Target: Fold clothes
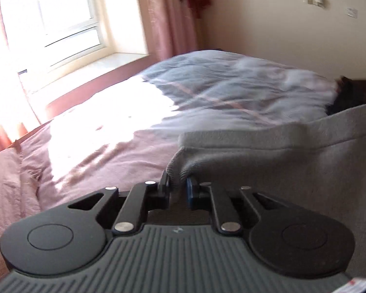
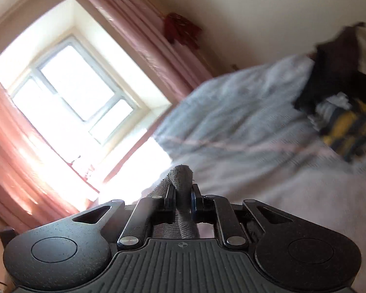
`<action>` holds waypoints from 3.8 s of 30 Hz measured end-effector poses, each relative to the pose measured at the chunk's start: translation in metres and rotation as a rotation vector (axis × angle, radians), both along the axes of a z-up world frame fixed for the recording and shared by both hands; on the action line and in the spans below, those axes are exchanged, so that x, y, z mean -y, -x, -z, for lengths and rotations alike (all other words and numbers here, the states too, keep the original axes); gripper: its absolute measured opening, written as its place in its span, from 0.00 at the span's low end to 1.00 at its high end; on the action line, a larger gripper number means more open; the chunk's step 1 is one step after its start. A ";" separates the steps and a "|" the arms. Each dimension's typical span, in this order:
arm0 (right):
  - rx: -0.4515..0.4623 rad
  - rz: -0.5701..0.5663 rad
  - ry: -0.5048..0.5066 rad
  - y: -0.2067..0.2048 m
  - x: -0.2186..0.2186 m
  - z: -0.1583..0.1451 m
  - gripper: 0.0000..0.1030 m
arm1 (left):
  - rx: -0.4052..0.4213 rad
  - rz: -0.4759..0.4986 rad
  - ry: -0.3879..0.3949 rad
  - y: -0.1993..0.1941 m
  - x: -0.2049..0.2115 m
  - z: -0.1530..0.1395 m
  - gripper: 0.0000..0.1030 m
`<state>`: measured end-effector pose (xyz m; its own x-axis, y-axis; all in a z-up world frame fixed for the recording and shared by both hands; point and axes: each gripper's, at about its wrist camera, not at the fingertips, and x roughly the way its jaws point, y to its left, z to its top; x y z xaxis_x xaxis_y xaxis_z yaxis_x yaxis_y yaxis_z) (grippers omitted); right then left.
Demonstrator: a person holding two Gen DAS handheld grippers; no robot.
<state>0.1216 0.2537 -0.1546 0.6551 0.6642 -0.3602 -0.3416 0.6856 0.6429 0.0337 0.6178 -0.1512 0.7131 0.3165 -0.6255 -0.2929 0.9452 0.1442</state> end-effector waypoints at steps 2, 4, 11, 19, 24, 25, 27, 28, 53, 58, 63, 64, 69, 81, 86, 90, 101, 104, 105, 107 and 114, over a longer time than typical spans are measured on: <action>0.016 -0.040 0.021 -0.043 -0.028 -0.019 0.22 | -0.012 -0.108 0.035 -0.005 -0.022 -0.002 0.28; -0.008 -0.016 0.139 -0.061 -0.050 -0.025 0.67 | -0.049 -0.154 0.105 0.009 -0.040 0.006 0.43; -0.284 -0.070 0.277 0.056 -0.001 0.092 0.67 | -0.301 -0.013 0.122 0.131 -0.032 0.096 0.50; -0.831 -0.142 0.222 0.264 0.075 0.186 0.66 | -0.432 0.519 -0.153 0.217 0.061 0.133 0.55; -0.902 -0.160 0.230 0.293 0.070 0.184 0.66 | -0.418 0.761 -0.383 0.199 0.091 0.152 0.68; -0.897 -0.153 0.228 0.294 0.070 0.182 0.66 | -0.413 0.780 -0.416 0.192 0.093 0.158 0.71; -0.886 -0.146 0.234 0.300 0.068 0.181 0.66 | -0.421 0.791 -0.459 0.177 0.092 0.174 0.70; -0.876 -0.146 0.244 0.303 0.067 0.181 0.66 | -0.435 0.797 -0.449 0.171 0.091 0.183 0.60; -0.848 -0.234 0.344 0.323 0.051 0.170 0.49 | -0.268 -0.345 0.397 0.498 -0.057 0.109 0.35; -0.799 -0.233 0.280 0.337 0.043 0.181 0.49 | -0.205 -0.287 0.436 0.430 -0.058 0.151 0.71; -0.756 -0.315 0.273 0.345 0.026 0.185 0.07 | -0.330 -0.296 0.434 0.376 -0.059 0.200 0.51; -0.769 -0.312 0.276 0.343 0.028 0.185 0.02 | -0.346 -0.270 0.430 0.374 -0.053 0.200 0.24; -0.722 -0.397 0.185 0.327 0.054 0.138 0.00 | -0.319 -0.234 0.428 0.397 -0.025 0.162 0.03; -0.405 -0.656 0.484 0.235 0.159 -0.014 0.00 | -0.176 -0.296 0.638 0.493 0.155 0.062 0.02; -0.558 -0.573 0.718 0.227 0.233 0.039 0.04 | -0.407 -0.469 0.716 0.505 0.240 0.119 0.07; -0.654 -0.490 0.882 0.218 0.275 0.075 0.29 | -0.454 -0.579 0.691 0.516 0.271 0.122 0.09; -0.474 -0.492 0.644 0.121 0.246 0.051 0.38 | -0.300 -0.553 0.536 0.419 0.248 0.079 0.25; -0.425 -0.488 0.585 0.096 0.215 0.048 0.38 | -0.264 -0.489 0.499 0.372 0.222 0.074 0.27; -0.410 -0.483 0.577 0.090 0.206 0.047 0.38 | -0.250 -0.462 0.491 0.357 0.210 0.073 0.28; -0.366 -0.477 0.563 0.074 0.179 0.045 0.38 | -0.228 -0.420 0.473 0.328 0.185 0.073 0.29; -0.260 -0.473 0.529 0.007 0.089 0.056 0.40 | -0.188 -0.300 0.415 0.208 0.080 0.088 0.40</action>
<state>0.1148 0.1644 -0.2106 0.1936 0.5493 -0.8129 -0.5586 0.7429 0.3690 -0.1742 0.5378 -0.2390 0.4934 0.1881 -0.8492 -0.5638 0.8126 -0.1476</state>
